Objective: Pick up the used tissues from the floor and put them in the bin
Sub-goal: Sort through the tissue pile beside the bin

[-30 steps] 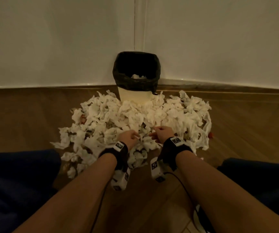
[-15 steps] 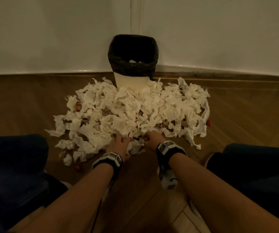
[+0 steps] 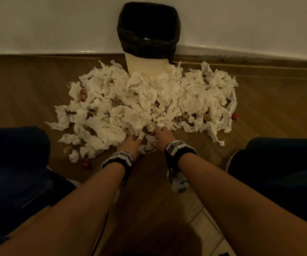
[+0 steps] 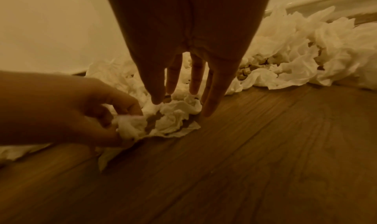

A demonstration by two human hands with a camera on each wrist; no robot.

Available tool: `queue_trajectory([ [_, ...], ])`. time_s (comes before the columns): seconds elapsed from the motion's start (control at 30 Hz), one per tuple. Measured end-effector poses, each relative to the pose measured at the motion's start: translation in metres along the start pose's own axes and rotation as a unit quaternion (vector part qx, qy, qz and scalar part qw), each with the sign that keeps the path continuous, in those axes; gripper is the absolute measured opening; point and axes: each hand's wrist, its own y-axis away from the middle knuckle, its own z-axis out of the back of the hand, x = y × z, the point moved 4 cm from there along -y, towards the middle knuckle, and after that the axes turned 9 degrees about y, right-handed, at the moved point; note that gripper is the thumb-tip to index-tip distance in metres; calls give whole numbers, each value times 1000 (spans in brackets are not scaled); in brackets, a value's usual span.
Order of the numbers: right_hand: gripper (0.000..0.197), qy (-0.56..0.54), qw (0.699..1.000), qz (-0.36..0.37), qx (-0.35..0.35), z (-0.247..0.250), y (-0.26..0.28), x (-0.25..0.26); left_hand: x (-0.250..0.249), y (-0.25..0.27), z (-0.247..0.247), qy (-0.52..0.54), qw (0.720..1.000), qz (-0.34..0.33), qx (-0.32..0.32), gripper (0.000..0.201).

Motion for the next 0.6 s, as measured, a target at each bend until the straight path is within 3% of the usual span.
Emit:
queue_trajectory([
  [0.1, 51, 5, 1000, -3, 16, -11, -3, 1, 3, -2, 3, 66, 997, 13, -26, 32],
  [0.2, 58, 4, 999, 1, 35, -20, -5, 5, 6, -1, 9, 175, 981, 55, -68, 20],
  [0.37, 76, 71, 995, 24, 70, -31, -10, 10, 7, 0, 21, 300, 943, 85, -116, 31],
  [0.47, 64, 70, 995, 40, 59, -35, -12, 9, 10, 2, 28, 345, 922, 83, -153, 34],
  [0.6, 42, 77, 995, 34, 56, -37, -12, 8, 16, 6, 28, 395, 903, 91, -141, 40],
])
